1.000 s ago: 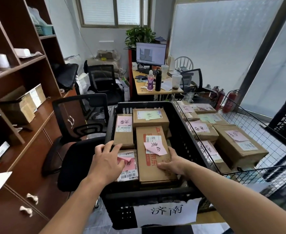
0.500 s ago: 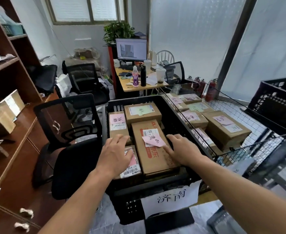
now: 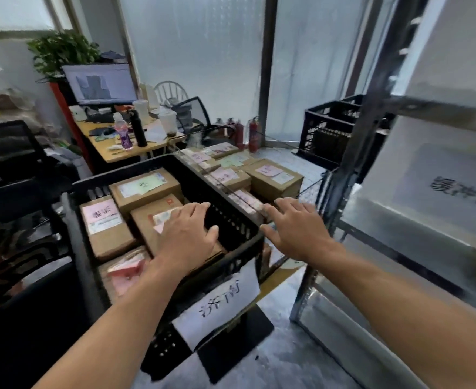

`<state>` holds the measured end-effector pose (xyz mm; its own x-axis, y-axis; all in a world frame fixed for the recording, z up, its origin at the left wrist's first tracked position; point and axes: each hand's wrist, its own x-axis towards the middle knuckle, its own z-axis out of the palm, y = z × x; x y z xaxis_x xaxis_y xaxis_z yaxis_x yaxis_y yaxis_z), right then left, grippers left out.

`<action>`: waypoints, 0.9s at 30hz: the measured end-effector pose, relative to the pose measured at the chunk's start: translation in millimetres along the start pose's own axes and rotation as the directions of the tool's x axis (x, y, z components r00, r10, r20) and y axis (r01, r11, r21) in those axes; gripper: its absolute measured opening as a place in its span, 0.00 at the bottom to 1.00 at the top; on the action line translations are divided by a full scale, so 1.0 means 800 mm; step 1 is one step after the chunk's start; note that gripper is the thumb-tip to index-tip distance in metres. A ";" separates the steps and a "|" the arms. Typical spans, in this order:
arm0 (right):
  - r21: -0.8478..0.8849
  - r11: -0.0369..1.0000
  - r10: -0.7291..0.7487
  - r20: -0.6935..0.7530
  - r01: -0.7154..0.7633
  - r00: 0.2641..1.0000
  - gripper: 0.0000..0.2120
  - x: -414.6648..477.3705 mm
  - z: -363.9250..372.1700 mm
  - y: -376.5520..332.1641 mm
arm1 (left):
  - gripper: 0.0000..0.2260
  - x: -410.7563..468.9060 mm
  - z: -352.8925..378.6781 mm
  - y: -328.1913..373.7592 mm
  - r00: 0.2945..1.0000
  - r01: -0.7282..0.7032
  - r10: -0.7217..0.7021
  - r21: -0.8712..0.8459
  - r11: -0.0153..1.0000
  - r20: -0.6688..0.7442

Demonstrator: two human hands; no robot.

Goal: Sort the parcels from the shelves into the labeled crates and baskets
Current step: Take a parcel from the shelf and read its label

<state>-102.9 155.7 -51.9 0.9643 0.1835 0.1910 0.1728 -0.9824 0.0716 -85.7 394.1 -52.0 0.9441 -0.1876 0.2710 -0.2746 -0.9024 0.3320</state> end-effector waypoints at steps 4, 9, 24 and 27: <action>-0.011 0.984 0.176 0.034 -0.176 0.984 0.26 -0.068 -0.005 0.078 | 0.26 0.003 0.031 0.089 0.989 -0.145 0.144 0.049 0.988 0.033; -0.063 0.933 0.359 0.073 -0.355 0.930 0.24 -0.182 -0.008 0.178 | 0.25 -0.023 0.087 0.208 0.936 -0.325 0.314 0.051 0.944 0.161; -0.049 0.708 0.705 0.113 -0.705 0.700 0.24 -0.461 -0.022 0.365 | 0.23 -0.116 0.205 0.507 0.770 -0.576 0.592 -0.142 0.805 0.237; -0.030 0.668 0.741 0.118 -0.743 0.661 0.25 -0.472 -0.025 0.387 | 0.22 -0.112 0.222 0.537 0.751 -0.588 0.610 -0.164 0.792 0.254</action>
<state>-417.8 -217.0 -82.5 0.7894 -0.6105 0.0637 -0.6072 -0.7919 -0.0647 -255.9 -45.6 -93.8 0.5876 -0.7897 0.1761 -0.8024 -0.5409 0.2520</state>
